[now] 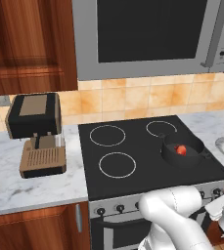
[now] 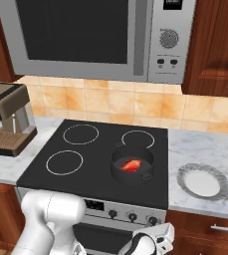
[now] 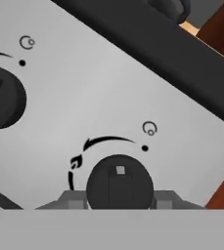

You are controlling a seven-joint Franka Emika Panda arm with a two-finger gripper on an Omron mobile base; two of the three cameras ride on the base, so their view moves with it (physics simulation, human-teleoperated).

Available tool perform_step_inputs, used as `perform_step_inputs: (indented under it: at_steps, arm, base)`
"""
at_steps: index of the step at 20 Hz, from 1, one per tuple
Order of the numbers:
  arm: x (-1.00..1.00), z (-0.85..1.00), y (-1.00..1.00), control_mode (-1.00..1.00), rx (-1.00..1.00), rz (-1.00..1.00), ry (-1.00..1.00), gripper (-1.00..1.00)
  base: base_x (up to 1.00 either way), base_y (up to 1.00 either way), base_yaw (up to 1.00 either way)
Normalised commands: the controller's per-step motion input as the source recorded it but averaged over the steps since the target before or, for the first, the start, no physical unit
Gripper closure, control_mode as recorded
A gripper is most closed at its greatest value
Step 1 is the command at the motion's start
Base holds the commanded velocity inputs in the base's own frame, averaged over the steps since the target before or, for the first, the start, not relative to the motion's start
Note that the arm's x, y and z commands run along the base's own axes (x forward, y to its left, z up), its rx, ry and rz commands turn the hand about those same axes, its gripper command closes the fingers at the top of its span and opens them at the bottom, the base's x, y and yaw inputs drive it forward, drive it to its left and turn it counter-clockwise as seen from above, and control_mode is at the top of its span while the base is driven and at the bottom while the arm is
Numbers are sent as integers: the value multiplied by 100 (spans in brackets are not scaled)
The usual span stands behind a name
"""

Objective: Retrieve the frozen meat and place it in the pot on a burner. Then turn the burner on.

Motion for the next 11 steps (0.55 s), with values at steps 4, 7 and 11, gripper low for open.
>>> perform_step_inputs:
  at_steps: [4, 7, 11]
  arm:
    - [0, -12, 9, -100, -59, 0, 1, 100]
    - [0, -10, 16, -100, -61, 0, 0, 100]
    - [0, -1, 2, -100, -37, 0, 0, 100]
  base:
    - [0, 0, 0]
    - [0, 0, 0]
    - [0, 0, 0]
